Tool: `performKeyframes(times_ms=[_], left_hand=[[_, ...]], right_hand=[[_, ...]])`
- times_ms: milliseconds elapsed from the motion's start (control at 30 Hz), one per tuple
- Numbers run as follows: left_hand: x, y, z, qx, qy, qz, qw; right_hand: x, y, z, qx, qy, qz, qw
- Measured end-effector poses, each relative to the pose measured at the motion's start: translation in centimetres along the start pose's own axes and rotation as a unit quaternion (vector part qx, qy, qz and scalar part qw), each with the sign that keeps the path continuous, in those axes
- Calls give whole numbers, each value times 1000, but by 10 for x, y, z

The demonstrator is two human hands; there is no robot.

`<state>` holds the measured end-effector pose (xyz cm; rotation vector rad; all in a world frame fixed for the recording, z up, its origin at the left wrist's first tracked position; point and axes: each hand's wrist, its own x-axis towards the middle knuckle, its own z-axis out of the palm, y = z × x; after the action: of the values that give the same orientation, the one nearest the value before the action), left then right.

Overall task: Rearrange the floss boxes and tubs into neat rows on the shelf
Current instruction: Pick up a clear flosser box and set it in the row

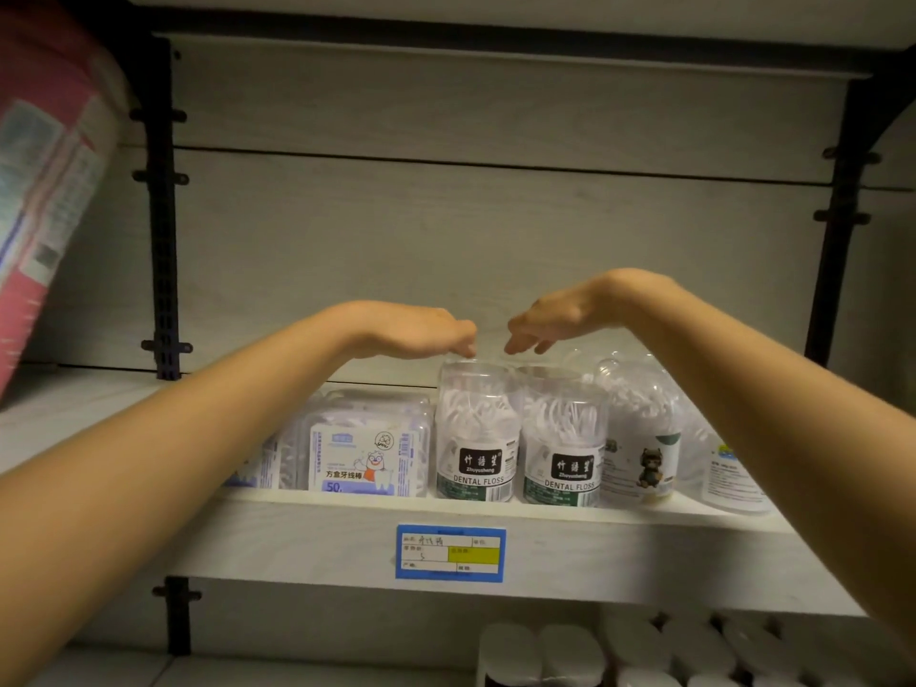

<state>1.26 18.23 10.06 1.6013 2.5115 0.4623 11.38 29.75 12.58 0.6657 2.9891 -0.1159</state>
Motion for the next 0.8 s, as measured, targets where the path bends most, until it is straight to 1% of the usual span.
performKeyframes(times_ms=[67,267,400,500,533,567,633,667,700,733,800], left_hand=[[2,-1,0,-7,0,2,1000],[1,-4,0,-12,16,29,999],[-1,-2,0,-10,28,38,999],[-2,0,1,-7,23,32,999],[-2,0,0,3,24,33,999],[-2,1,0,23,41,38,998],[-3,5,-2,66,123,52,989],[-4,9,-2,65,167,66,982],[-6,16,-2,41,201,89,975],[-8,24,-2,3,220,117,968],[-15,41,3,-58,228,165,958]], right_hand=[[2,-1,2,10,-11,1,1000],[-1,7,-2,-9,-24,-3,1000],[-4,9,-4,-9,-23,-3,1000],[-8,7,-4,-2,-16,-11,1000],[-12,8,-6,6,1,-19,1000],[-18,13,-9,18,34,-29,999],[-34,29,-19,46,142,-47,988],[-44,41,-23,52,197,-51,978],[-56,54,-25,51,239,-50,968],[-68,66,-24,47,264,-46,962],[-88,90,-15,37,269,-34,962]])
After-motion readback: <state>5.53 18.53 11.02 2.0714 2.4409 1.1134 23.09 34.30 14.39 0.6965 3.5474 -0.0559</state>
